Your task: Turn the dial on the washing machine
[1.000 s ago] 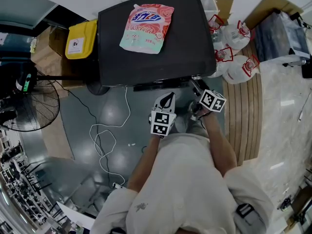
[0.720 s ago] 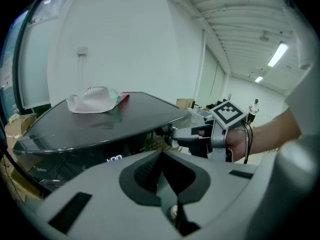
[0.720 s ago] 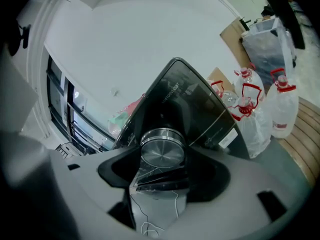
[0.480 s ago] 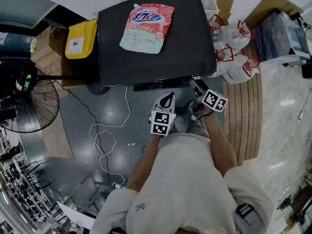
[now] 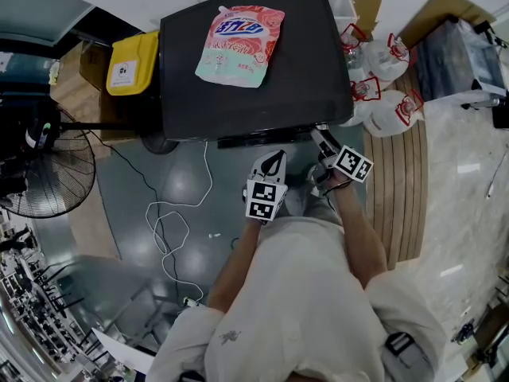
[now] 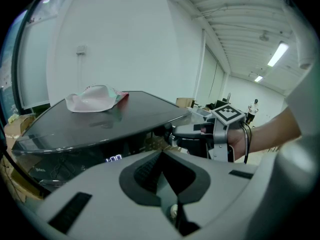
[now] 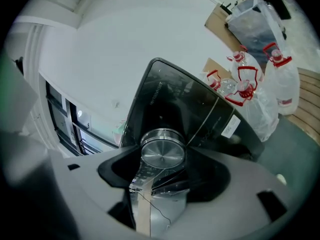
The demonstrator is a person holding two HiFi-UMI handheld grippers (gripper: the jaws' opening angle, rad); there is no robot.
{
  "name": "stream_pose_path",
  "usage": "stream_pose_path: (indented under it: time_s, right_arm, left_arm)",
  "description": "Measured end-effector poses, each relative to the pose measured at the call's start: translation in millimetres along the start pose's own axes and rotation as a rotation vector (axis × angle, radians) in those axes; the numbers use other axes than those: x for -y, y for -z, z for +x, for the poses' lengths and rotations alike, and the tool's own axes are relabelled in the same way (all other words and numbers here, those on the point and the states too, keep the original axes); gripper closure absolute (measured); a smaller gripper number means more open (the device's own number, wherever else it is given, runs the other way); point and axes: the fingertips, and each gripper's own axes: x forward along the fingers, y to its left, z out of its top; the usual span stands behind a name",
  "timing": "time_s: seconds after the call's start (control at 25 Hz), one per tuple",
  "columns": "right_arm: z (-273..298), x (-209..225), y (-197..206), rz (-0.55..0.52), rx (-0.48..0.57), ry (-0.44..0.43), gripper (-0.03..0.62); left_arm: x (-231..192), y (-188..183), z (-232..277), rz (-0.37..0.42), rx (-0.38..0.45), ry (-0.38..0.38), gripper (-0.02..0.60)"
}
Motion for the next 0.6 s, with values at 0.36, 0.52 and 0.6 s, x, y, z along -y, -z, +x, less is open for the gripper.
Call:
stream_pose_path:
  time_s: [0.36, 0.52, 0.6]
  right_arm:
    - [-0.1, 1.3, 0.3, 0.077, 0.013, -0.039, 0.31]
    - [0.3, 0.9, -0.5, 0.102, 0.02, -0.052, 0.31]
    - [0.3, 1.0, -0.3, 0.106, 0.022, -0.054, 0.31]
  left_arm:
    - [-0.6, 2.3, 2.0, 0.002, -0.007, 0.001, 0.568]
    - [-1.8, 1.6, 2.8, 0.0, -0.009, 0.001, 0.568]
    - [-2.3, 1.6, 3.0, -0.001, -0.009, 0.001, 0.568]
